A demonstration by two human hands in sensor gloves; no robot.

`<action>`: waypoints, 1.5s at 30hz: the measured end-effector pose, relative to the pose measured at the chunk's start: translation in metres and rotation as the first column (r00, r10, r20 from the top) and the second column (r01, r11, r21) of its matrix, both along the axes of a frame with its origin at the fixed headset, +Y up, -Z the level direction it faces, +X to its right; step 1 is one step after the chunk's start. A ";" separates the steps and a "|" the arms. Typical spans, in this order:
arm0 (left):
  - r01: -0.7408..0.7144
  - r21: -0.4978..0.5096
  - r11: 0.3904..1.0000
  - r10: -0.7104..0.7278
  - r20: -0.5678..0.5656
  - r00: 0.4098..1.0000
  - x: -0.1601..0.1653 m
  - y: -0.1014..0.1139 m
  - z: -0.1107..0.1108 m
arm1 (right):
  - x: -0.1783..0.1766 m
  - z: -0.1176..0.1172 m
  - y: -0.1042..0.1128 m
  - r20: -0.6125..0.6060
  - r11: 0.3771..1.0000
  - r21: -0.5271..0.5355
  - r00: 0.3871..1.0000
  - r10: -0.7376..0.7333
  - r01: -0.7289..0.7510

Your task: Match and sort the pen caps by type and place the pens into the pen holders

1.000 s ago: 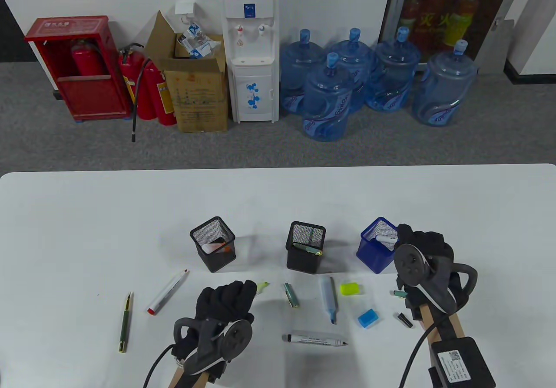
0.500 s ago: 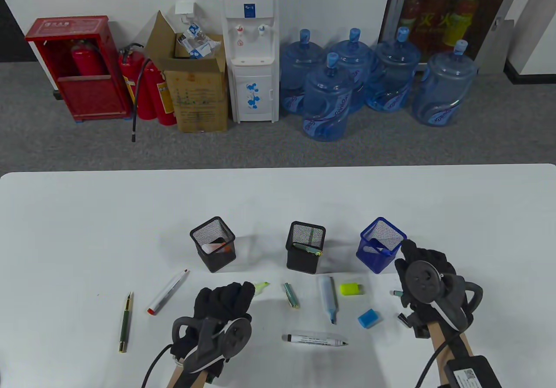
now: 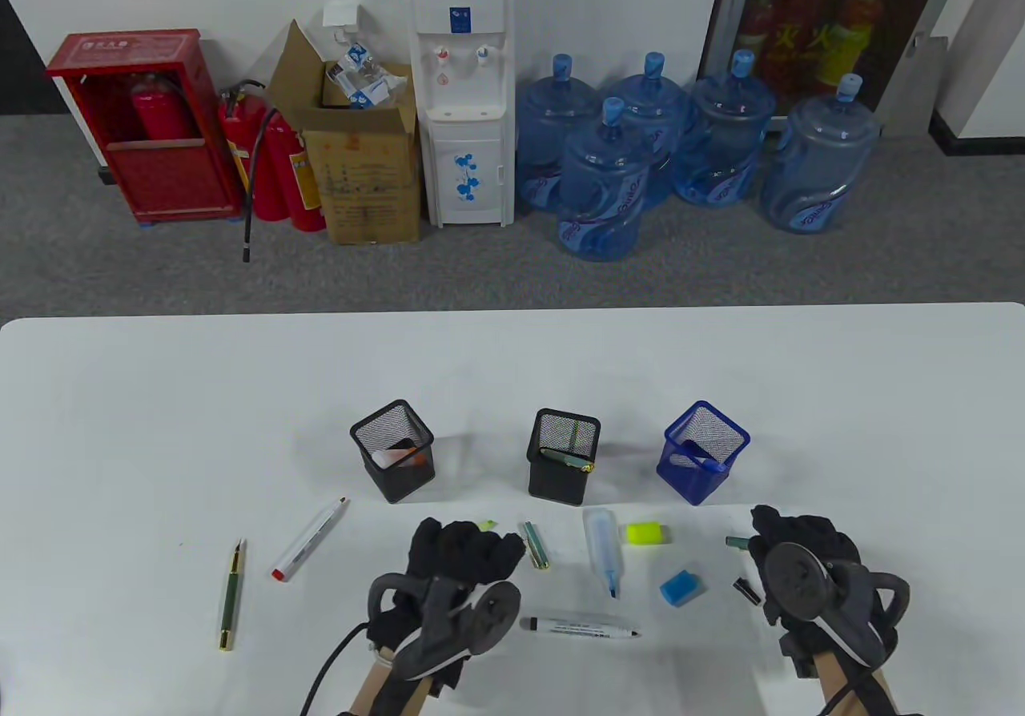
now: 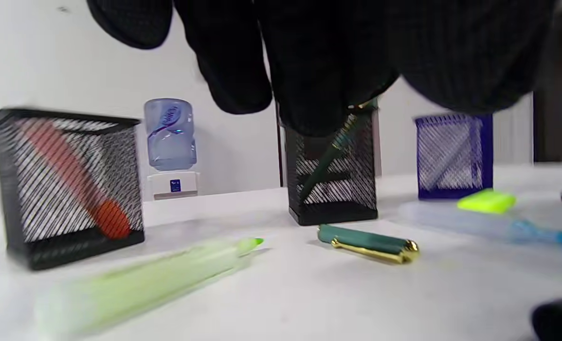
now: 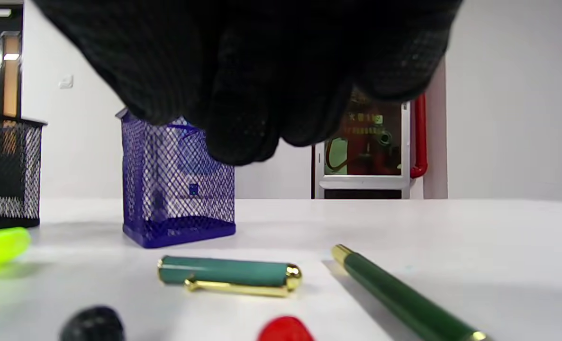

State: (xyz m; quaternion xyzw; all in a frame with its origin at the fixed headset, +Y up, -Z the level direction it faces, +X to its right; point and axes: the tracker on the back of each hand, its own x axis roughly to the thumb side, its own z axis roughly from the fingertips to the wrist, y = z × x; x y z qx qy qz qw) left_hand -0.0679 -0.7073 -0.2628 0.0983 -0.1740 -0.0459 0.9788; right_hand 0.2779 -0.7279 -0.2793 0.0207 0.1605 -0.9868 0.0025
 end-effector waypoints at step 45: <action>0.008 -0.002 1.000 -0.008 -0.052 0.999 -0.020 -0.021 0.002 | -0.031 -0.003 -0.018 -0.104 0.924 -0.259 0.959 0.263 -0.281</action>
